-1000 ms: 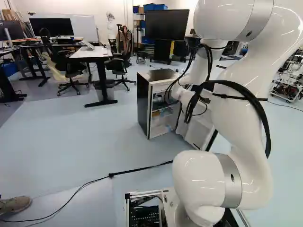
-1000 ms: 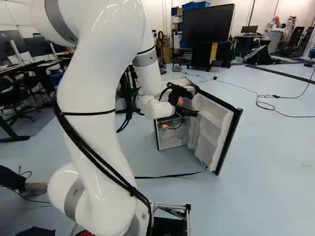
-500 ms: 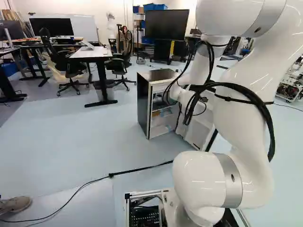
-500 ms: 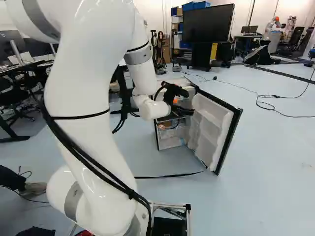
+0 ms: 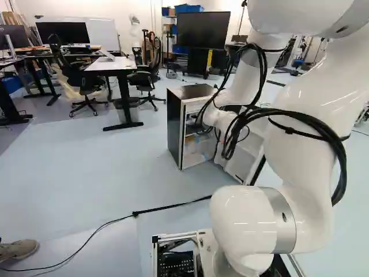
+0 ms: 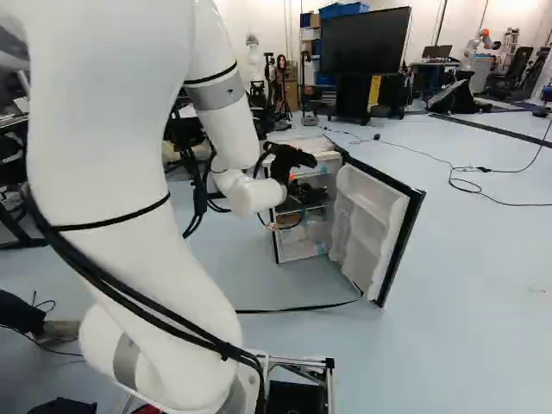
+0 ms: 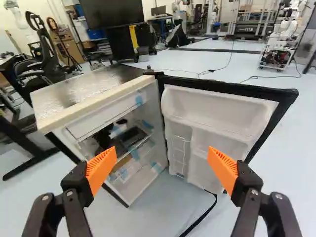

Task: Open the fridge door

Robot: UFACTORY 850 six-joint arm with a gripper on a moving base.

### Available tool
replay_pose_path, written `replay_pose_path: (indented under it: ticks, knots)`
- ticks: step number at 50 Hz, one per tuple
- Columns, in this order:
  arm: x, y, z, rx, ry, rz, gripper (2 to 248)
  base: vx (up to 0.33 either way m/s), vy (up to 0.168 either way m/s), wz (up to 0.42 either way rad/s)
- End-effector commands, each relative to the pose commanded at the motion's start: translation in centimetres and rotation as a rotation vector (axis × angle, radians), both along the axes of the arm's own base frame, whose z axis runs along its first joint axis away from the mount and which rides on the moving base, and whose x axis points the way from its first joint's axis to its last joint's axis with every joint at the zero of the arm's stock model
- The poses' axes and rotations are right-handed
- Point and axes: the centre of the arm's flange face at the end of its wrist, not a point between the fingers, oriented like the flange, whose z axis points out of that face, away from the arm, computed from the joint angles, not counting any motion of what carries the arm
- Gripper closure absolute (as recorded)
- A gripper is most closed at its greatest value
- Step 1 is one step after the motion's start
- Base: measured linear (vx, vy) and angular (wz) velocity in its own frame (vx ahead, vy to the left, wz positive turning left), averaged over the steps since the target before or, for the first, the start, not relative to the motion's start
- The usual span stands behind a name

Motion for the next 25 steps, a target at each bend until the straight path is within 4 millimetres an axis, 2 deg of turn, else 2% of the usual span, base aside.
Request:
replay_pose_path:
  ticks: [25]
  knots:
    - [-6.1,4.7,0.8,-0.042,0.008,0.218,3,0.0,0.0,0.0]
